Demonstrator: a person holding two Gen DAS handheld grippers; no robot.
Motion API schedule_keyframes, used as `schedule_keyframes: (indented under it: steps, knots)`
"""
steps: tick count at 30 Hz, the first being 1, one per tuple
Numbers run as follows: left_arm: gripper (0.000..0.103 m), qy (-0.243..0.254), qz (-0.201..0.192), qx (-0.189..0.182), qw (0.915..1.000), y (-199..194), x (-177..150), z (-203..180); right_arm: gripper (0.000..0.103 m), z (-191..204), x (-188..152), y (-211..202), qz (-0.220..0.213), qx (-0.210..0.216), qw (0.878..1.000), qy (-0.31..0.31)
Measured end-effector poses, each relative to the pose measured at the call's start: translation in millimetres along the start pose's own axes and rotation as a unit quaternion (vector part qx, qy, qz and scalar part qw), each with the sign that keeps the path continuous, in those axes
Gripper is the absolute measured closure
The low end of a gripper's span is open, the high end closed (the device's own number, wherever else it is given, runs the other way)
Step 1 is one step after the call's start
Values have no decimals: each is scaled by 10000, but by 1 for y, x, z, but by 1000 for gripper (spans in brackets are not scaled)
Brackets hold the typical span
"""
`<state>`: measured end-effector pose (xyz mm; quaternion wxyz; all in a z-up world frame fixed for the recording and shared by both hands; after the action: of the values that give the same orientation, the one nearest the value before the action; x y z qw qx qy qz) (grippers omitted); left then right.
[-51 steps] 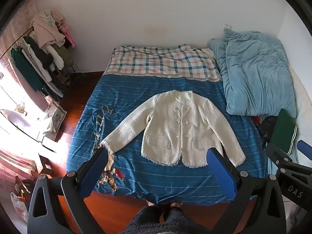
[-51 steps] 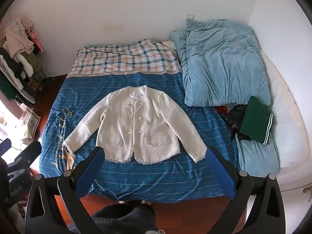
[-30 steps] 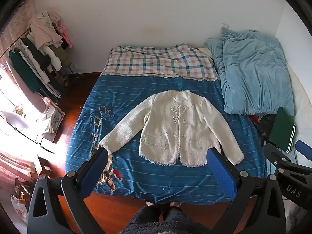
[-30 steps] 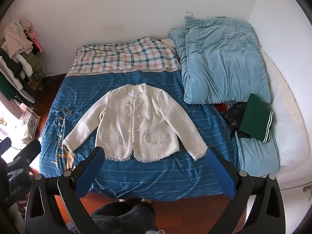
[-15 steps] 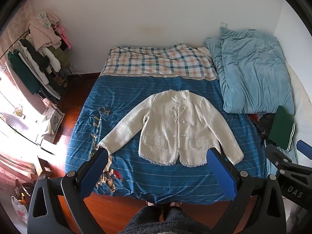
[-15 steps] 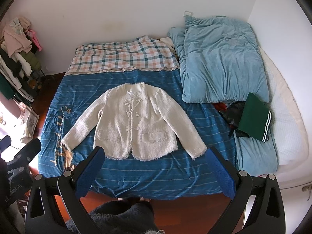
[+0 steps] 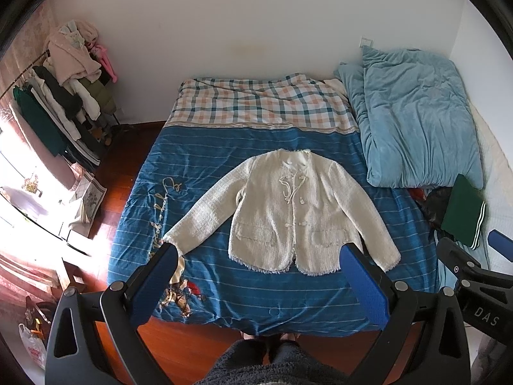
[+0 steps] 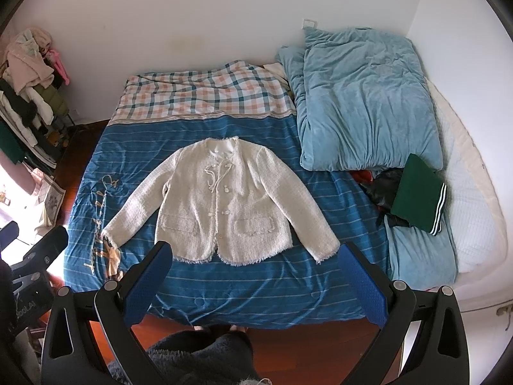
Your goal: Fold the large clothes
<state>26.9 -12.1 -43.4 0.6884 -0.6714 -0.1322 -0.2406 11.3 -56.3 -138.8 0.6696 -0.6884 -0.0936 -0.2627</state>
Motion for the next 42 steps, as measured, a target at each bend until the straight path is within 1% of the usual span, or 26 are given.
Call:
schedule_keyframes:
  steps: [42]
  knots:
    - [0, 15, -12, -31, 10000, -1, 4, -5, 0, -1, -1, -1, -7, 5, 10000, 5]
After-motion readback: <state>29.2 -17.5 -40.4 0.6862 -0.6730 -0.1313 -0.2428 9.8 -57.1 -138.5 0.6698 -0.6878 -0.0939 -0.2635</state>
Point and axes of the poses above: each gripper's, at about its wrist camera, not at the fingertips, and y roughly the way its jaws point, z to its left, x to its top, the point moved 5 cm from there along y, roughly the way its jaws point, and after that the axes turned 5 degrees about y, right-handed, at the moved point
